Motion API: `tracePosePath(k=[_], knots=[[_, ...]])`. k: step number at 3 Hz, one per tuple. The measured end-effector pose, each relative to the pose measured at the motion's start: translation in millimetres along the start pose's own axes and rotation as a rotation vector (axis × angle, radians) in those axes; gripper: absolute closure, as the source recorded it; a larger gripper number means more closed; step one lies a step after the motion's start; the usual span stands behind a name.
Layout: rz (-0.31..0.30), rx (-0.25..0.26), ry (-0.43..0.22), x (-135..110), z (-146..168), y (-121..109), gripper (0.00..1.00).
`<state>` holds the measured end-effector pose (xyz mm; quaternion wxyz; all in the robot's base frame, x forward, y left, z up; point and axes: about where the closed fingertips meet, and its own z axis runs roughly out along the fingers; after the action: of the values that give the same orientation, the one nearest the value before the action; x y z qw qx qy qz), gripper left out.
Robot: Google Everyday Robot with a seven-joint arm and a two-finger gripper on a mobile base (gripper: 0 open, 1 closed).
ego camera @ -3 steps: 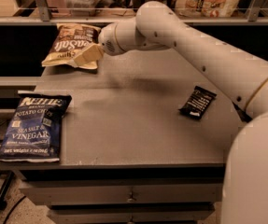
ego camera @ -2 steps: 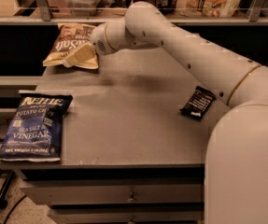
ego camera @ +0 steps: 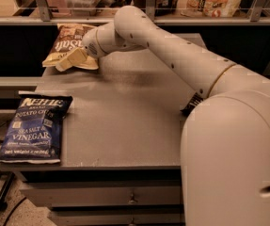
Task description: Move brown chip bag near blue chip bag
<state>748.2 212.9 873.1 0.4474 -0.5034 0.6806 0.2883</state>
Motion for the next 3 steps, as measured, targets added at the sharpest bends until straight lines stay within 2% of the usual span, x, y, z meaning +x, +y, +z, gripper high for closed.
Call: tracePosePath(k=[1, 2, 3], knots=[[0.014, -0.009, 0.008, 6.6, 11.3, -2.5, 0.19], [-0.001, 0.007, 0.022, 6.5, 7.5, -6.5, 0.42], [-0.045, 0.032, 0.016, -5.8, -12.9, -6.6, 0.65]])
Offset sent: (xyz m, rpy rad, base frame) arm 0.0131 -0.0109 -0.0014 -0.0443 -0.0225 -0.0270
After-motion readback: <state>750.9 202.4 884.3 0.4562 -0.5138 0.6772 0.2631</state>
